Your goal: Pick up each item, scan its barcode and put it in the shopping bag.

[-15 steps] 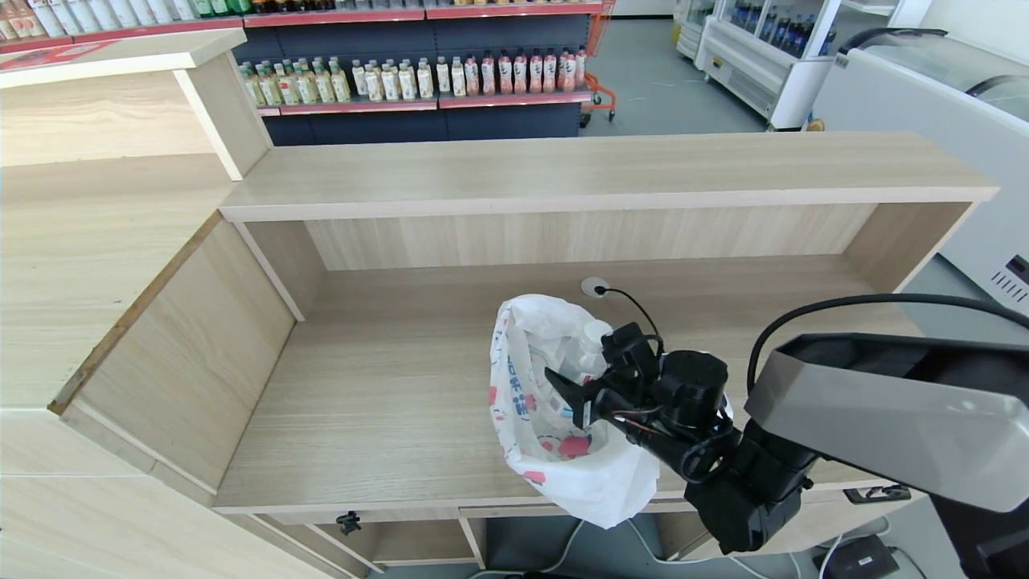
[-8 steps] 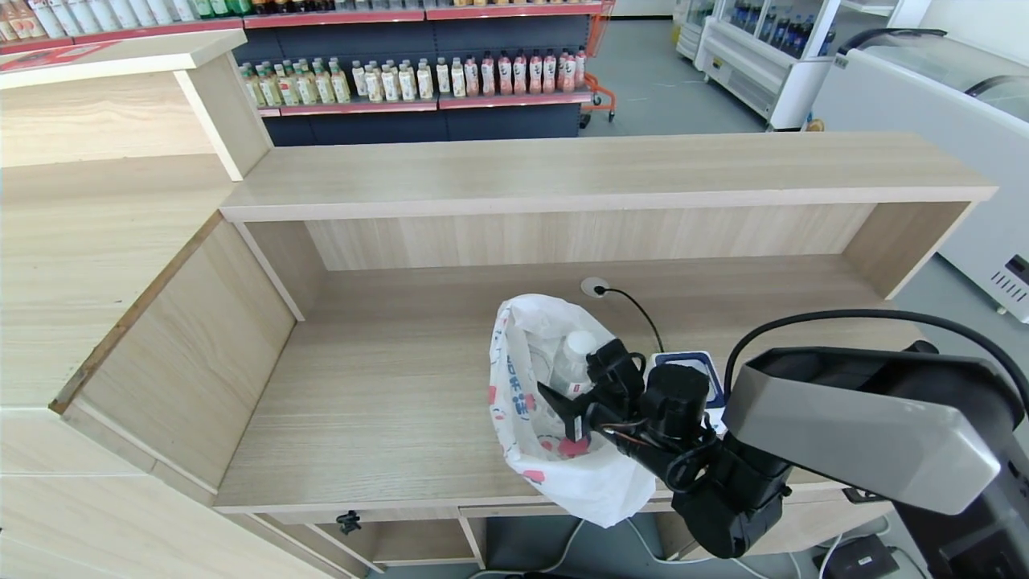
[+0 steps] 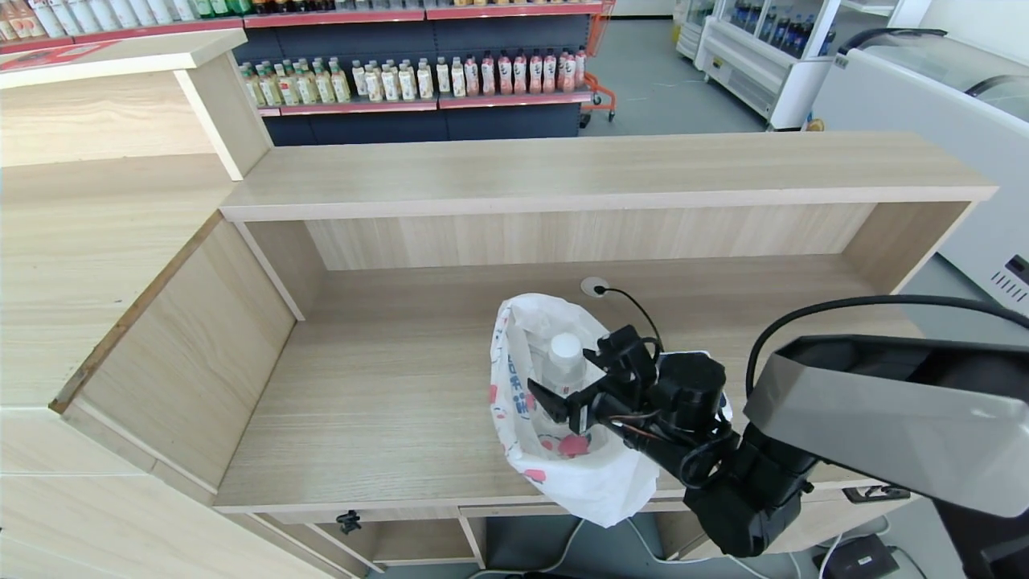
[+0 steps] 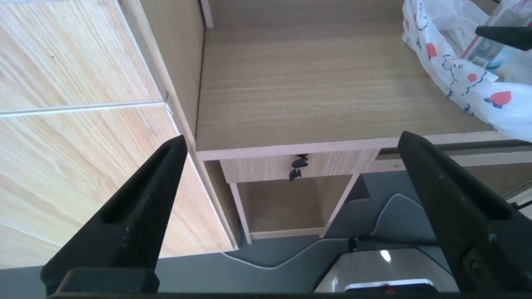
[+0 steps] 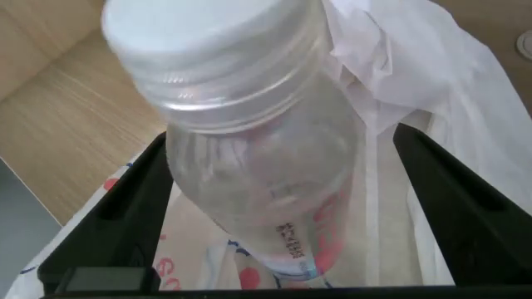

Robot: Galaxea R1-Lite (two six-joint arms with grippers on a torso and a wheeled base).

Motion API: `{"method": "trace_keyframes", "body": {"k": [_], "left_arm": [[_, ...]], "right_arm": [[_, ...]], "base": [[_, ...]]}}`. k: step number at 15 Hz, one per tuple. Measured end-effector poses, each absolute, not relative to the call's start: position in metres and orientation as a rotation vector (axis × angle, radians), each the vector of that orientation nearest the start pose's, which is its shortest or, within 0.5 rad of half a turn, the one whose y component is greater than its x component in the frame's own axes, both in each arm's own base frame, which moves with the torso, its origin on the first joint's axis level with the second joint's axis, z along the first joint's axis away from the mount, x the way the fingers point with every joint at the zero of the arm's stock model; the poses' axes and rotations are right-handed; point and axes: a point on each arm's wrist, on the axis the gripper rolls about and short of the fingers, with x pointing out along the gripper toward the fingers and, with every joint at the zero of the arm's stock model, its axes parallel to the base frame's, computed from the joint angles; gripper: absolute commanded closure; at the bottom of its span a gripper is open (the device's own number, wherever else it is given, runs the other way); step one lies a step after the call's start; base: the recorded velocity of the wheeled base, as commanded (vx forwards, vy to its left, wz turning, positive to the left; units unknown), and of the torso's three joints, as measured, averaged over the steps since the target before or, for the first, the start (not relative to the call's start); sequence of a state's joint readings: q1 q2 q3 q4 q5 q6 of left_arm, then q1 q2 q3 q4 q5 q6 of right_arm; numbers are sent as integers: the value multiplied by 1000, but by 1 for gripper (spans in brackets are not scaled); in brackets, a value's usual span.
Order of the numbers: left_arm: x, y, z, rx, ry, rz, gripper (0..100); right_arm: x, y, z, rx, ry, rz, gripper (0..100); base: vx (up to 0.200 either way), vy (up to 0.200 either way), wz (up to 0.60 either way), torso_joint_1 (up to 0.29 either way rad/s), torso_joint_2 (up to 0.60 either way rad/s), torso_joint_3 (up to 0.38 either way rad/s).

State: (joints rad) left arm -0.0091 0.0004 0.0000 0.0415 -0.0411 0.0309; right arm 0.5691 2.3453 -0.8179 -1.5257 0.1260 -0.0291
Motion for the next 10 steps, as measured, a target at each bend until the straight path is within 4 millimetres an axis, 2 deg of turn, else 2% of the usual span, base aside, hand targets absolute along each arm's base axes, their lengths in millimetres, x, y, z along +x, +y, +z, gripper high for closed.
{"method": "trace_keyframes", "body": {"k": [5,10], "left_arm": [[-23,-1,71,30,41,-51,0],[-23,-1,71,30,41,-51,0]], "right_arm": [[303,186,88,2,22,667,0],[269,126,138,51,48,502,0]], "base": [[0,0,0,0,0,0],[0,0,0,0,0,0]]}}
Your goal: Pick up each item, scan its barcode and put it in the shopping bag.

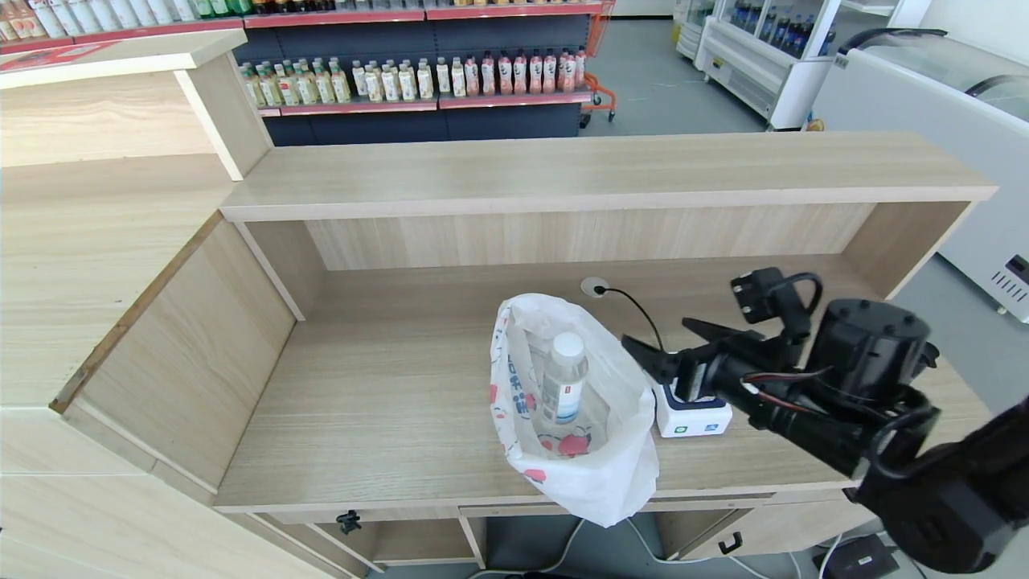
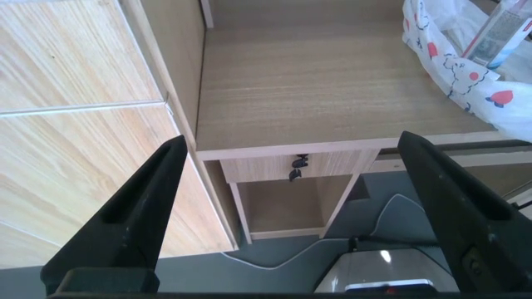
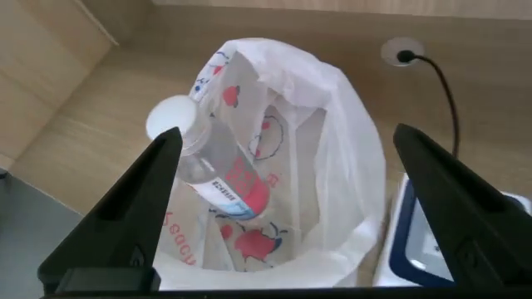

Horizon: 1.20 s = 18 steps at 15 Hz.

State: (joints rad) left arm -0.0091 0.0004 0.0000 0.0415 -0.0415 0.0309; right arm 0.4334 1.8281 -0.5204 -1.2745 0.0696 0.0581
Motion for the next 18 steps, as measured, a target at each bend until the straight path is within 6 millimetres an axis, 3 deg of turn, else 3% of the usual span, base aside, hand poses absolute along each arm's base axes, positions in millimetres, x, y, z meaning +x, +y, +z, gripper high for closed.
{"method": "trace_keyframes", "body": {"k": [3,6,8,14,18], "left_arm": [[-23,-1,71,30,41,-51,0],[-23,-1,71,30,41,-51,0],[-23,-1,71,29,41,-51,0],[-23,-1,71,30,41,-51,0],[-23,-1,71,27,41,-52,0]], "right_arm": [[237,85,159,28,126,338,0],[190,46,168,-9,301,205,0],[165,29,172,-11,323,136,0],[147,19,189,-14,221,93,0],[144,17,188,-13,220,81,0]], "base": [[0,0,0,0,0,0],[0,0,0,0,0,0],[0,0,0,0,0,0],[0,0,0,0,0,0],[0,-150,0,-2,-4,4]]}}
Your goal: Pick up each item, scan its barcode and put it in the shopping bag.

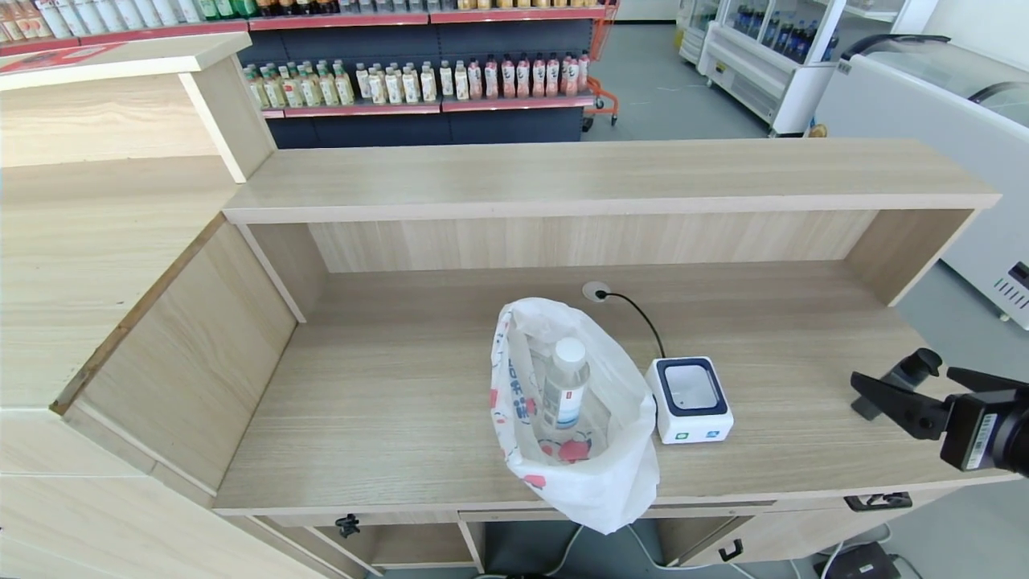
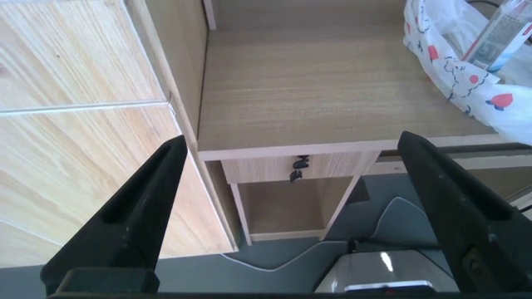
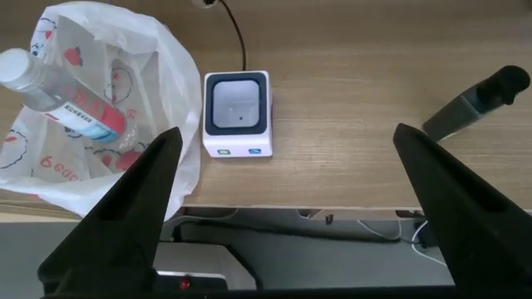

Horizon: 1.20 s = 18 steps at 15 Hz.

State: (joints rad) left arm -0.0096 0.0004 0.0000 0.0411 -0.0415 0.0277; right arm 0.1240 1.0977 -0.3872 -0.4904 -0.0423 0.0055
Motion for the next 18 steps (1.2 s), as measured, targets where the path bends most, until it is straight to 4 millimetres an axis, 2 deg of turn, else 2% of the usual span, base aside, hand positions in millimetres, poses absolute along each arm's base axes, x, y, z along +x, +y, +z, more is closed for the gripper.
{"method": "trace_keyframes", "body": {"k": [5,14,16,18], "left_arm": [[-23,-1,71,30,41,-52,0],[-23,-1,71,35,41,-51,0],[-23,-1,71,34,41,-51,0],[-23,-1,71,34,41,-52,0]], "right_arm": [[138,16,180,-24,241,80,0],[134,15,171,-26,272,74,0],[140,10,170,-48,286,37,0],[155,0,171,-66,295,-27,0]], "base": [[0,0,0,0,0,0],[-200,-200,0,3,2,2],[-200,-200,0,5,0,0],[-100,-200,0,0,7,-2]]}}
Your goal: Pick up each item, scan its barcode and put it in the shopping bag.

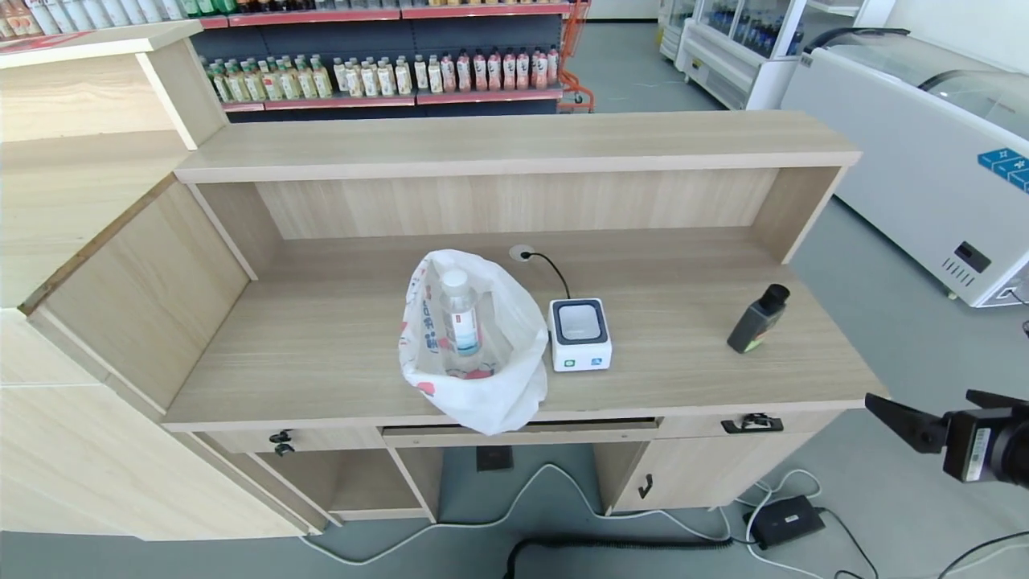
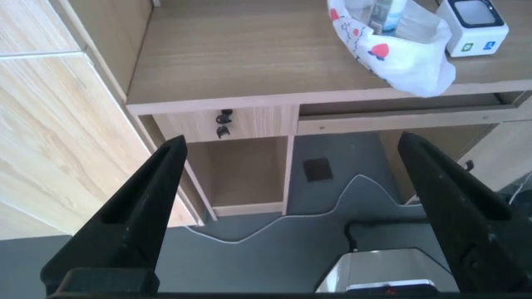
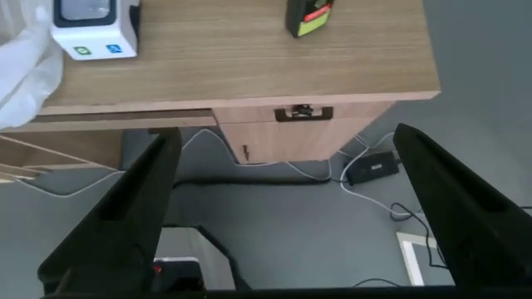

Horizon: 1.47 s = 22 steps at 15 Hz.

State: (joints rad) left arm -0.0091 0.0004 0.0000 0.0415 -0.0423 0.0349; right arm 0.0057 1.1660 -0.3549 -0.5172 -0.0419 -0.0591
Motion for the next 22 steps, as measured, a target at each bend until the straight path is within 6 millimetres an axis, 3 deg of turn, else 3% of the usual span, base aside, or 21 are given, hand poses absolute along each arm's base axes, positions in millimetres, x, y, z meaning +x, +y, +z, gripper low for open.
{"method": "trace_keyframes", "body": {"k": [3,7,14,17,22], "left_arm": [[-23,-1,71,33,41,-53,0],[-23,-1,71,30,41,-51,0],[-23,-1,71,33,41,-53,0],[-23,-1,71,32,41,-53,0],[-23,-1,71,28,41,-51,0]], "right_arm": [[193,-14,180,-69,232,-95,0],[234,-25,183,-82,198,-134,0],[254,-48,165,-136,278,-197,0],[272,-53,166,-178,224,-204,0],[276,-54,154,-192,262,-197,0]], "base": [[0,-200,0,1,1,4],[0,0,0,0,0,0],[171,0,0,1,5,1],[200,0,0,5,4,-1],[0,0,0,0,0,0]]}}
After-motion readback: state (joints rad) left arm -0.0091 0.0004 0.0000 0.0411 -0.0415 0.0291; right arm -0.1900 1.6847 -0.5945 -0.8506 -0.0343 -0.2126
